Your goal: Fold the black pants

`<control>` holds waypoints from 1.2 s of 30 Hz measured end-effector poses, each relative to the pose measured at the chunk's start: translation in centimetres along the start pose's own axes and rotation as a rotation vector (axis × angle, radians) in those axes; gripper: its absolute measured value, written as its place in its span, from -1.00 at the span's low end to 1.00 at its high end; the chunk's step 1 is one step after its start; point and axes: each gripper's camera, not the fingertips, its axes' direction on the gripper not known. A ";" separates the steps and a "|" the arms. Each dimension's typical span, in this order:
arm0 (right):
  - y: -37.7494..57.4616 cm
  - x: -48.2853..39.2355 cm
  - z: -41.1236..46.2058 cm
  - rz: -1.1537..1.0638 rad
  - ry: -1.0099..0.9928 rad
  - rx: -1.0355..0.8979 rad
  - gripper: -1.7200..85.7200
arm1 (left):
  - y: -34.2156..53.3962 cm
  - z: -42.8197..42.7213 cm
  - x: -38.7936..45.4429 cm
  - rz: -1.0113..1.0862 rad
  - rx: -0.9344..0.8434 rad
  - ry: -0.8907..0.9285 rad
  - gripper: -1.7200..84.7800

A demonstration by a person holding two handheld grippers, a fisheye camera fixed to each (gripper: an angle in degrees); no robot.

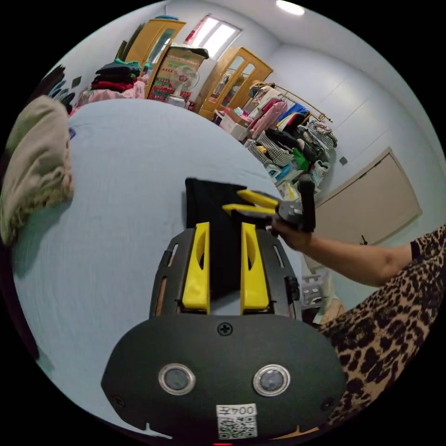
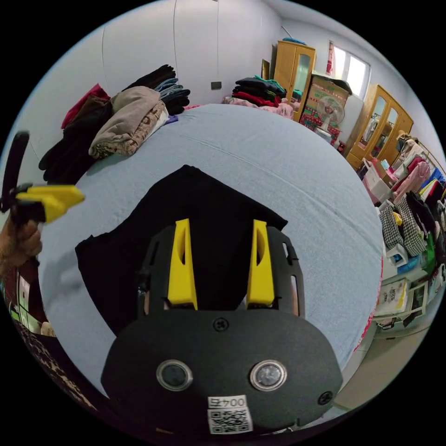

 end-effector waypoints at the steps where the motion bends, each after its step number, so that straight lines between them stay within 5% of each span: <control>1: 0.4 0.0 -0.4 0.000 0.001 0.000 -0.55 | 2.0 -0.4 -0.5 -0.034 -0.014 0.016 -0.72; 10: 3.8 0.7 -4.7 0.032 -0.065 -0.050 -0.53 | 13.4 4.4 -5.6 -0.644 -0.026 0.480 -0.61; 21: 12.3 3.6 -17.5 0.228 -0.336 0.037 -0.50 | 12.9 12.9 -5.4 -0.737 0.070 0.534 -0.60; 27: 19.9 3.3 -25.0 0.309 -0.549 0.054 -0.88 | 15.1 17.1 -3.9 -0.776 0.063 0.533 -0.78; 36: 30.6 -2.7 -38.4 0.344 -0.549 0.296 -0.97 | 16.5 17.2 4.8 -0.382 0.086 0.582 -0.79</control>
